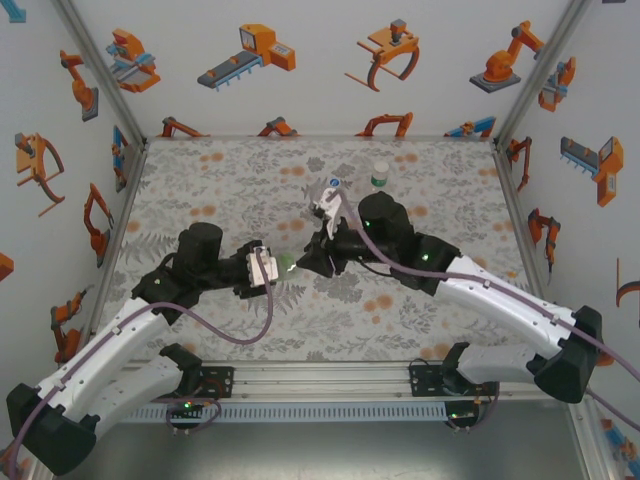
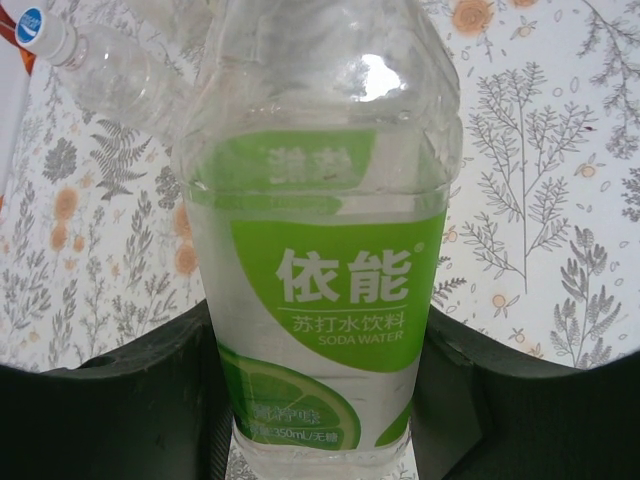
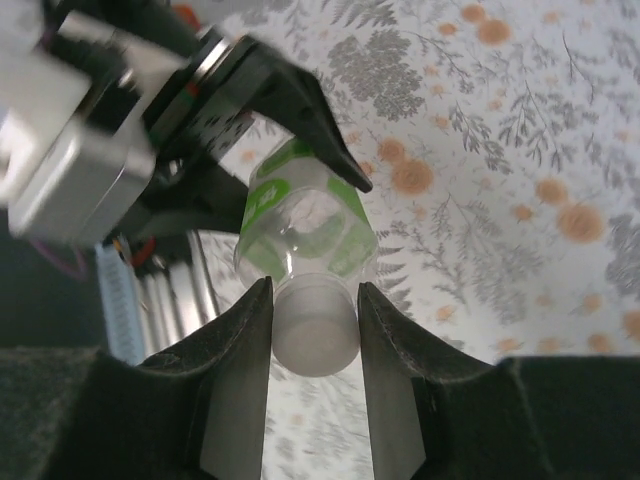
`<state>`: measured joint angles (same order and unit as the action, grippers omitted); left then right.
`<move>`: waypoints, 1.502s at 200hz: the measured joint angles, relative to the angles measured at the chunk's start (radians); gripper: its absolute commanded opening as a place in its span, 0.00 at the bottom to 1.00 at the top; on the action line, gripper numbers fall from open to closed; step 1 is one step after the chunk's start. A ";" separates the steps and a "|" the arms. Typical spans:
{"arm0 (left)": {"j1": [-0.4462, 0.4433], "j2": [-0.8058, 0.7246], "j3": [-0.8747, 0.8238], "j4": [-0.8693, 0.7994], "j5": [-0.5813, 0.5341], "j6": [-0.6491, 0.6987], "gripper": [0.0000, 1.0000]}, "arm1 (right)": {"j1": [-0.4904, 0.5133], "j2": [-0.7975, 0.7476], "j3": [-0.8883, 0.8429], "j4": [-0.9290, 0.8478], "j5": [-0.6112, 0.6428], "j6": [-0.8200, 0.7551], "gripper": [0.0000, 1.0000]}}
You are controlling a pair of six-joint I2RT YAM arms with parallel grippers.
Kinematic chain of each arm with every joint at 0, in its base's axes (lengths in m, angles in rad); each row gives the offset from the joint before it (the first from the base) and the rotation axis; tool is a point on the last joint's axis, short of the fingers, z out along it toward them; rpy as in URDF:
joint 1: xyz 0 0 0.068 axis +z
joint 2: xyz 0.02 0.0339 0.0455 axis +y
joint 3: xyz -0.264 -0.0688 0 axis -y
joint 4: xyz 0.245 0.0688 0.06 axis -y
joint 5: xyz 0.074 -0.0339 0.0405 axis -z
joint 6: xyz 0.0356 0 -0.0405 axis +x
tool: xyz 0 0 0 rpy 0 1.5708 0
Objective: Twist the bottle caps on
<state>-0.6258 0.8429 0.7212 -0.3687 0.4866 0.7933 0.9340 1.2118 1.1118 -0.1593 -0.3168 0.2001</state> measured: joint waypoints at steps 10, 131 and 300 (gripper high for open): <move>0.000 0.003 0.000 0.006 -0.012 -0.003 0.00 | 0.000 0.004 -0.001 0.002 0.060 0.147 0.00; 0.000 0.041 -0.001 0.034 -0.026 -0.018 0.00 | -0.001 0.045 0.020 -0.056 0.336 0.615 0.46; 0.000 0.031 -0.001 0.047 0.106 -0.002 0.00 | -0.010 -0.080 0.032 -0.174 -0.166 -0.595 0.50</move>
<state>-0.6262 0.8738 0.7200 -0.3222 0.5922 0.7910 0.9241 1.1313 1.1442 -0.3336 -0.4828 -0.3950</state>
